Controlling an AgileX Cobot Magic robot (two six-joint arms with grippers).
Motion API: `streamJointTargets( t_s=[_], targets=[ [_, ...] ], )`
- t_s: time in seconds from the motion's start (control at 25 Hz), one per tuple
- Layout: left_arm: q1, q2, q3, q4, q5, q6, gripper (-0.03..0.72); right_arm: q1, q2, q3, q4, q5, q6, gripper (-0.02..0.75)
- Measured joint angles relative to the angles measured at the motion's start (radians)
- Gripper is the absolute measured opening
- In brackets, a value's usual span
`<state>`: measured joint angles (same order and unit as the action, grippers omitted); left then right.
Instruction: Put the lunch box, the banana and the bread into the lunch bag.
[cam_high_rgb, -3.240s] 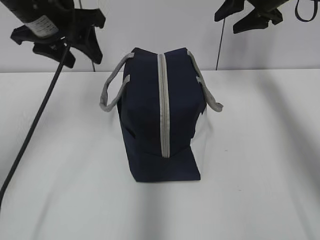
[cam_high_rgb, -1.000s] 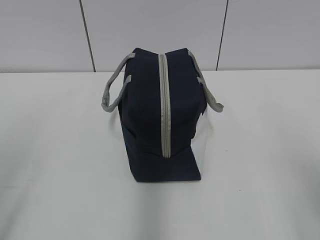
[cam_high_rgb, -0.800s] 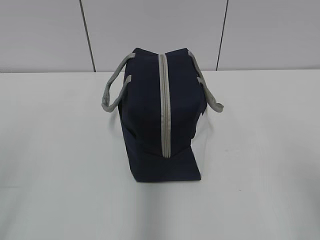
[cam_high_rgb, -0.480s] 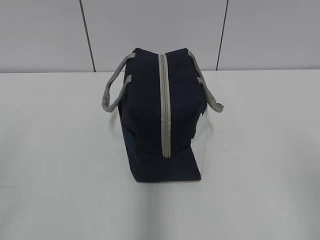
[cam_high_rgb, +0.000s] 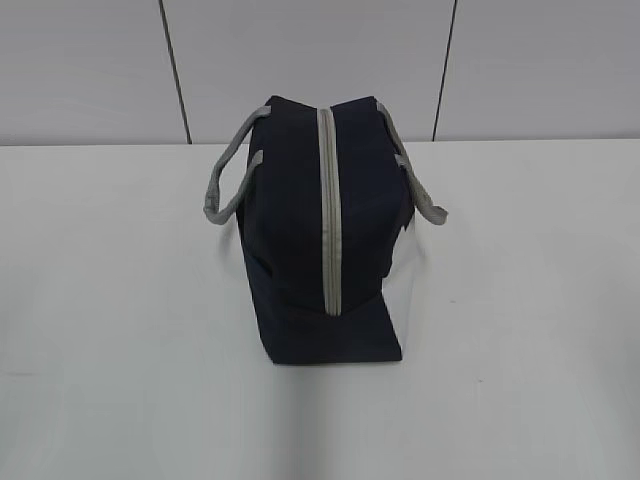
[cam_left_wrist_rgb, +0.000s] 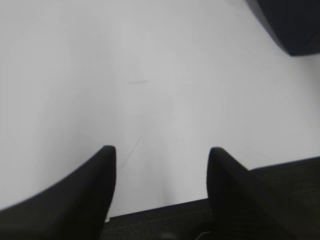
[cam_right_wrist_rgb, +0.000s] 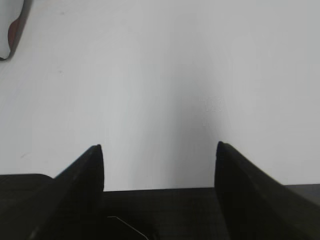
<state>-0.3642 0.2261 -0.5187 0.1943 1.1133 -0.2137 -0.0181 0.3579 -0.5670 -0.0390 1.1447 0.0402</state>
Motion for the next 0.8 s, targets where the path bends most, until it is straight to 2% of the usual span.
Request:
streamJointTargets(
  t_s=[0.2,0.8],
  targets=[
    [0.0,-0.002,0.002,0.0,-0.003,0.0,0.406,0.0,0.0,0.041,-0.011,-0.054,0.0,0.529],
    [0.0,-0.002,0.002,-0.002,-0.004,0.0,0.403,0.0,0.0,0.041,-0.014,-0.061,0.004,0.529]
  ],
)
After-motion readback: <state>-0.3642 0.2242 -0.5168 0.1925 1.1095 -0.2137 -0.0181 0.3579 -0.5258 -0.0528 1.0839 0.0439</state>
